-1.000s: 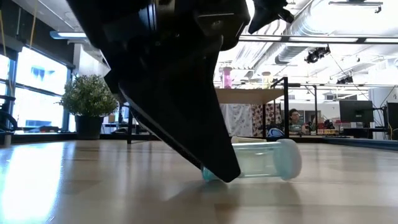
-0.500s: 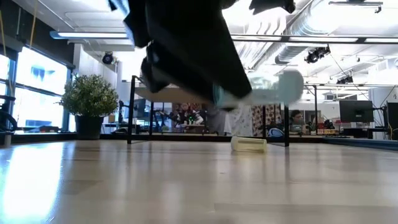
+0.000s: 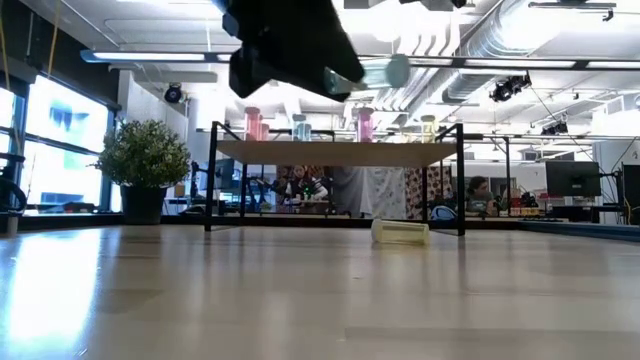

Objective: Pick and place medicine bottles onto shelf by color
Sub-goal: Put the blue pill bottle on the shelf aligned with the other blue pill bottles

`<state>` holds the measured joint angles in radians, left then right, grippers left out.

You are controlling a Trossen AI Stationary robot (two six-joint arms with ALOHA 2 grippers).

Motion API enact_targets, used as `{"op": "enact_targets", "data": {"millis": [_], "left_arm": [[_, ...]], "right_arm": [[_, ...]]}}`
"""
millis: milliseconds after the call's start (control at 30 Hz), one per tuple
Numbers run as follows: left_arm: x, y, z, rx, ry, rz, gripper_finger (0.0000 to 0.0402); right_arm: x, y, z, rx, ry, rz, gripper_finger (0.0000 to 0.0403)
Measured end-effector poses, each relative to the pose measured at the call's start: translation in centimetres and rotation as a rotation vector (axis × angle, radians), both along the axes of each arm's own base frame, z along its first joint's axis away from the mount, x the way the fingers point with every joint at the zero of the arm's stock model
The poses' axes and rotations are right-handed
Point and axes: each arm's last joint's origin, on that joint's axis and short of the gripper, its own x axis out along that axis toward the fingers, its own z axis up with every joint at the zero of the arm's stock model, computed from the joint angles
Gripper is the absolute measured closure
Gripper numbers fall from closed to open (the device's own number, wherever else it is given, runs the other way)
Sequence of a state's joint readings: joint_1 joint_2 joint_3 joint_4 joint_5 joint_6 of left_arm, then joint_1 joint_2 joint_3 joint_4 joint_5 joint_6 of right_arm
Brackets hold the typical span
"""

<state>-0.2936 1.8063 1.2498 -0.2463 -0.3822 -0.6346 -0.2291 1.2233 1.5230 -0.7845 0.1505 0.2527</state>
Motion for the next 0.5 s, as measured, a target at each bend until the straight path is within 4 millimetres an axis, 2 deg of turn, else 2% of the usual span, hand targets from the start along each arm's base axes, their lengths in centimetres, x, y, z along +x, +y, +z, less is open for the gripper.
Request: {"op": "enact_targets", "data": {"millis": [300, 500], "left_arm": [[-4.2, 3.1, 2.0, 0.076, -0.132, 0.187, 0.0296], [-7.4, 4.3, 1.8, 0.103, -0.284, 0.308, 0.0296]], "right_arm": [[0.8, 0.3, 0.7, 0.070, -0.110, 0.149, 0.0247], [1.2, 0.3, 1.5, 0.087, -0.211, 0.153, 0.0247]]}}
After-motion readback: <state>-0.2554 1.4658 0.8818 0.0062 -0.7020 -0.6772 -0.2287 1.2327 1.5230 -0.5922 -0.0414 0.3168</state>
